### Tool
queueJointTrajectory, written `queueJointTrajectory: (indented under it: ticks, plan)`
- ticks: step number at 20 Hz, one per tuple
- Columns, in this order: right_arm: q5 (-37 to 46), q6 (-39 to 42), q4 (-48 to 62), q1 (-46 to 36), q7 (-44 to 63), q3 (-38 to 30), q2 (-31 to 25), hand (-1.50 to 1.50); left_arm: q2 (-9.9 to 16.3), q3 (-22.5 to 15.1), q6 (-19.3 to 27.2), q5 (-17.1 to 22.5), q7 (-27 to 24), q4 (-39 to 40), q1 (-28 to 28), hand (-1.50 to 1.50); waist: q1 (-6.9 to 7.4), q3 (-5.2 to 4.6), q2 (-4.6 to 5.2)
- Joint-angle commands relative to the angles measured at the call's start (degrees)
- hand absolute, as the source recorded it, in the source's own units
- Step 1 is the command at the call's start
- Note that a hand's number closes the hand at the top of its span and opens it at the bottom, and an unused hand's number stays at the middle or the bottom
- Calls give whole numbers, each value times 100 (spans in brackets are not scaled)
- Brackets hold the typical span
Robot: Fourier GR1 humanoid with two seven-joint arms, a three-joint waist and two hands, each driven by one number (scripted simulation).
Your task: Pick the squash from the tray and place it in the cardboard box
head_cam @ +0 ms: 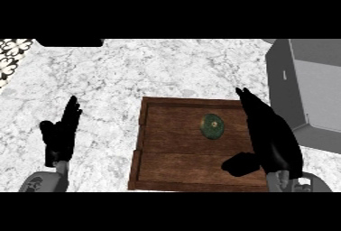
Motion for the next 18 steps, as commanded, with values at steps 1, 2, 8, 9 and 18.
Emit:
queueJointTrajectory:
  ticks: [1, 2, 8, 9, 18]
  plan:
    - [433, 137, 323, 98, 648, 430, 486, -150, -47, 106, -94, -16, -146, 143, -53, 0, -22, 2, 1]
    - [116, 465, 362, -230, 614, 3, 537, -150, -90, -53, 101, -192, 244, -277, 63, 0, -5, 5, -3]
    - [703, 397, 632, -207, 833, 309, 1101, -150, -171, 92, -15, -273, -3, 71, -2, 0, -26, 3, -2]
    - [685, 516, 1023, -751, 995, 151, 1381, -150, -64, 244, -191, -94, 97, 119, -161, 0, -2, 1, 4]
    - [1133, 373, 1644, -780, 975, 65, 1769, -150, -151, 250, -191, -271, -46, -43, 142, 0, 13, 4, -1]
